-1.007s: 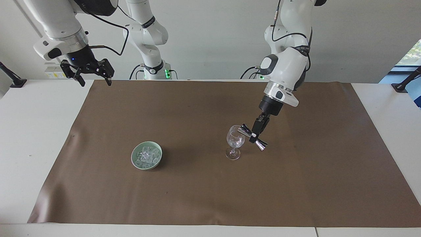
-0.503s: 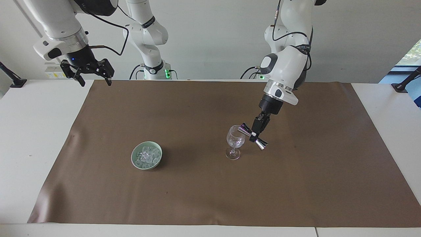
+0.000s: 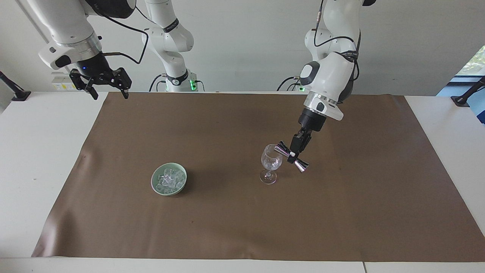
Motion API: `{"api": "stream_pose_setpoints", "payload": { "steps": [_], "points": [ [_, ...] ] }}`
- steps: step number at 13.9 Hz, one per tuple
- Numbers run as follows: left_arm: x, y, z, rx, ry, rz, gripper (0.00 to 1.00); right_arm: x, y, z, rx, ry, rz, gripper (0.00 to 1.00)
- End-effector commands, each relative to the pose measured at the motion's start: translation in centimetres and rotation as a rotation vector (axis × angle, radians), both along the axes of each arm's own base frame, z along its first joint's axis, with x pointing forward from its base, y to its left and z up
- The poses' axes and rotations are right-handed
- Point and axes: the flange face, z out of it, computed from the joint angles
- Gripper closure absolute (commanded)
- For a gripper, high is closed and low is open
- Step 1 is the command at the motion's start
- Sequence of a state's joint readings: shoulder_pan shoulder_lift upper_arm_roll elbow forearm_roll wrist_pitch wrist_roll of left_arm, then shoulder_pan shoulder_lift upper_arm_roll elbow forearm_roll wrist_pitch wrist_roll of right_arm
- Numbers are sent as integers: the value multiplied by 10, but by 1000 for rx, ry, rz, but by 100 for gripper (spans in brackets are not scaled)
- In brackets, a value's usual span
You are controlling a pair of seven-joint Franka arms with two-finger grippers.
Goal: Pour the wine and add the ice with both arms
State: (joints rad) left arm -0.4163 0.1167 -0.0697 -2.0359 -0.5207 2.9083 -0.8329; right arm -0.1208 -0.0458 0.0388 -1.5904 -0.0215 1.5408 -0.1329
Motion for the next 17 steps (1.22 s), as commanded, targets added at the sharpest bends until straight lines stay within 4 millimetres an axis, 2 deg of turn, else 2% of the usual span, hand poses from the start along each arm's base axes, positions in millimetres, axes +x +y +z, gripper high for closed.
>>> {"api": "stream_pose_setpoints", "payload": {
  "steps": [1, 17],
  "points": [
    [-9, 5, 3, 19, -19, -5, 100, -7, 2, 1, 16, 5, -12, 0],
    [-9, 5, 4, 19, -20, -5, 100, -3, 10, 0, 15, -25, -4, 0]
  ]
}}
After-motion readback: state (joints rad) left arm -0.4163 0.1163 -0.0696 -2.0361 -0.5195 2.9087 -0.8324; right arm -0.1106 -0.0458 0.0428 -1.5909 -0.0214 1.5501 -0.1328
